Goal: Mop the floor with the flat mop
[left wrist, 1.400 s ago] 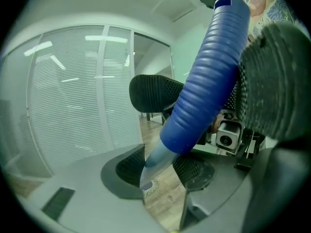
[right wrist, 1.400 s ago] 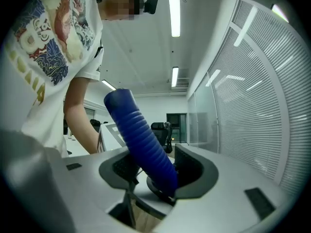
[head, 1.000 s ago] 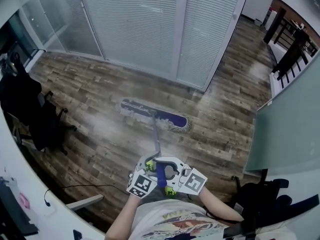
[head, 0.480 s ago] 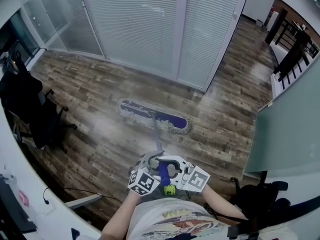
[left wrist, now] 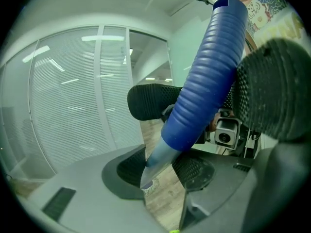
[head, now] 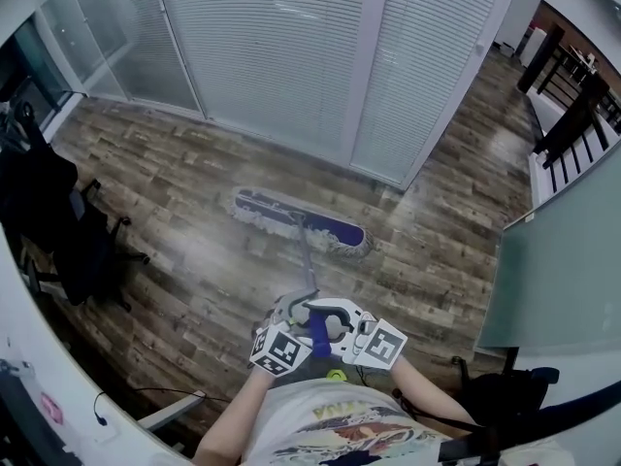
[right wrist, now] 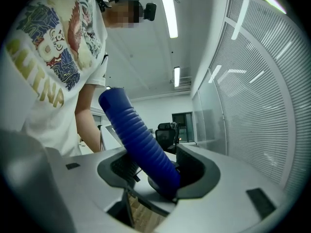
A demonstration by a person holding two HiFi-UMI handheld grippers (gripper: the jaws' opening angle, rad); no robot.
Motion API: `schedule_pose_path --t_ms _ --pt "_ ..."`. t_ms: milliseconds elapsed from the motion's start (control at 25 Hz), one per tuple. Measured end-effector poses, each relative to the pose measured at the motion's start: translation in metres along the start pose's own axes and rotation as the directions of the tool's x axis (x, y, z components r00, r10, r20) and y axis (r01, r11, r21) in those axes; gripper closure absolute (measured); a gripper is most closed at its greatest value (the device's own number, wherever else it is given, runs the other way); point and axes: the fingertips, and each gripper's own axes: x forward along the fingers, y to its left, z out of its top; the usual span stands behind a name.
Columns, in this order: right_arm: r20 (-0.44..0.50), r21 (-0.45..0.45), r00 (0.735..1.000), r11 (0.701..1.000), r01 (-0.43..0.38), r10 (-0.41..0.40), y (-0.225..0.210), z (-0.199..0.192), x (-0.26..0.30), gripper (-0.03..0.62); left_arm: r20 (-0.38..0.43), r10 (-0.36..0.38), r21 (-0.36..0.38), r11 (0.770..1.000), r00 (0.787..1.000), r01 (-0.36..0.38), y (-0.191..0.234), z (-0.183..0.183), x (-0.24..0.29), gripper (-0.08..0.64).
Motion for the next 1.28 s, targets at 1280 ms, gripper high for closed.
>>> schedule_pose_path --t_ms 1280 --pt "0.029 0.070 0.998 0.996 0.060 -0.063 -0.442 -0.005 0.148 0.360 -0.012 0.004 -0.041 0.999 1.000 -0.005 0.427 0.014 0.184 0.413"
